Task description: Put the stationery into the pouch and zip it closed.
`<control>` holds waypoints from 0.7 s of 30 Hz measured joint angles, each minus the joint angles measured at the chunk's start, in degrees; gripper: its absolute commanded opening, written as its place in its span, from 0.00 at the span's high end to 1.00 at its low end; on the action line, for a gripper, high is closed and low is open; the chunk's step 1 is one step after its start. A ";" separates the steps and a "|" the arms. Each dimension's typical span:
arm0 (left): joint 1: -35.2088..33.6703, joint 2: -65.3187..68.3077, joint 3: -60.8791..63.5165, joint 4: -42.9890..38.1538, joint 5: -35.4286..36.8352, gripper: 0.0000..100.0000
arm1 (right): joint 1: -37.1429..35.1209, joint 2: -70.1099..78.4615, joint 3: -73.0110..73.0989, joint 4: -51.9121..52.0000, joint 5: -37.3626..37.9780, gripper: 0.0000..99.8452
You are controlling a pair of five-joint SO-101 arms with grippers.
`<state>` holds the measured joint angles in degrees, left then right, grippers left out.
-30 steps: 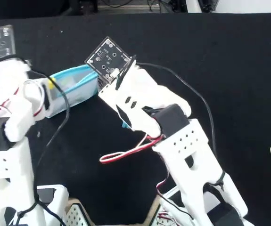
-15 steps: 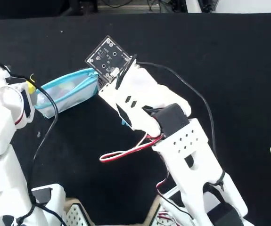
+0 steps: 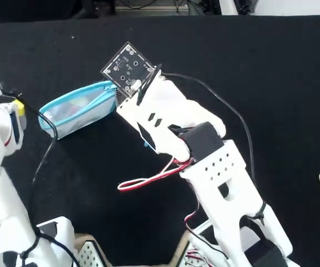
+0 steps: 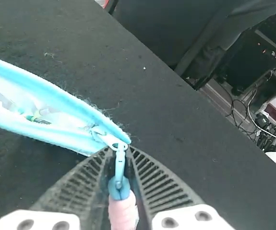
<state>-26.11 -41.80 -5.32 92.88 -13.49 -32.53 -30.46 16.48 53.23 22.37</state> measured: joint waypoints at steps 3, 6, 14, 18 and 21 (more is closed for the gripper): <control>-0.09 0.09 8.70 -7.91 -0.88 0.83 | 0.00 0.00 0.00 0.00 0.00 0.99; -0.44 0.09 17.85 -14.15 -0.62 0.83 | 0.00 0.00 0.00 0.00 0.00 0.99; -0.88 -3.60 22.59 -5.63 -0.62 0.83 | 0.00 0.00 0.00 0.00 0.09 0.99; -0.88 -11.16 22.77 -0.18 -0.62 0.83 | 0.00 0.00 0.00 0.00 0.09 0.99; 2.11 -16.79 23.38 2.11 -0.44 0.83 | 0.00 0.00 0.00 0.00 0.09 0.99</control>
<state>-24.00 -58.59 18.07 94.99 -13.93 -32.53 -30.46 16.48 53.23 22.46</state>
